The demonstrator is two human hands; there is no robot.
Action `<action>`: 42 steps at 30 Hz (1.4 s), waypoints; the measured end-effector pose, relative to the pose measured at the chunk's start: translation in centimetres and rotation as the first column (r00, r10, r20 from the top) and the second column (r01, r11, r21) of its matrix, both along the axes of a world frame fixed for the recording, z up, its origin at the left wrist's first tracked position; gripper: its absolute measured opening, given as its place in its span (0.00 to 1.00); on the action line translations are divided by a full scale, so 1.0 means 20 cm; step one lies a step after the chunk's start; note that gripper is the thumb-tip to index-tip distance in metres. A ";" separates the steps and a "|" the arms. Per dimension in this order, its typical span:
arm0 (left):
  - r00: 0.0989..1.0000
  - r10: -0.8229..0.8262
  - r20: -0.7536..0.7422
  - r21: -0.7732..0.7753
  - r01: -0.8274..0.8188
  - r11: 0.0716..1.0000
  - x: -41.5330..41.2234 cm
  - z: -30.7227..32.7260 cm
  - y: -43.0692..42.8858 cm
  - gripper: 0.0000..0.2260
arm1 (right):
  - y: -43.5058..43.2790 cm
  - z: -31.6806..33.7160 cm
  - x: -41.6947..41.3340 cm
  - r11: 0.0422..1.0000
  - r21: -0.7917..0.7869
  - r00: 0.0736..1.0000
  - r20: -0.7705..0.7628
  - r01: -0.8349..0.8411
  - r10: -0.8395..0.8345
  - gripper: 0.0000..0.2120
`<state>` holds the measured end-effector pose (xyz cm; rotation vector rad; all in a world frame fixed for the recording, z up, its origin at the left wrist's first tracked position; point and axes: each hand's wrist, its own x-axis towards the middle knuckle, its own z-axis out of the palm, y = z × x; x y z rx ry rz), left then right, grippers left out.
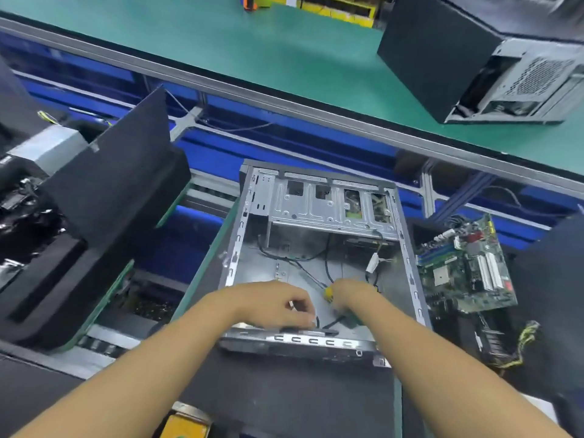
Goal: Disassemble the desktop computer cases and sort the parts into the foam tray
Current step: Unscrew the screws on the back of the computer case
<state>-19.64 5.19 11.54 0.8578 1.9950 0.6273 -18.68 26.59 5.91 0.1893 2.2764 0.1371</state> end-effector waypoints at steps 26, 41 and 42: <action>0.668 0.081 -0.740 0.089 -0.021 0.996 0.40 -0.15 0.12 0.20 | -0.38 0.15 1.46 -0.119 -0.953 0.368 0.220 0.278 -0.903 0.13; 0.603 0.173 -0.779 0.120 -0.126 0.985 0.41 -0.16 0.15 0.16 | -0.53 0.08 1.31 -0.127 -0.967 0.217 0.176 0.222 -0.960 0.10; 0.600 0.171 -0.782 0.127 -0.116 0.985 0.41 -0.16 0.15 0.16 | -0.53 0.07 1.31 -0.141 -0.965 0.214 0.189 0.220 -0.959 0.10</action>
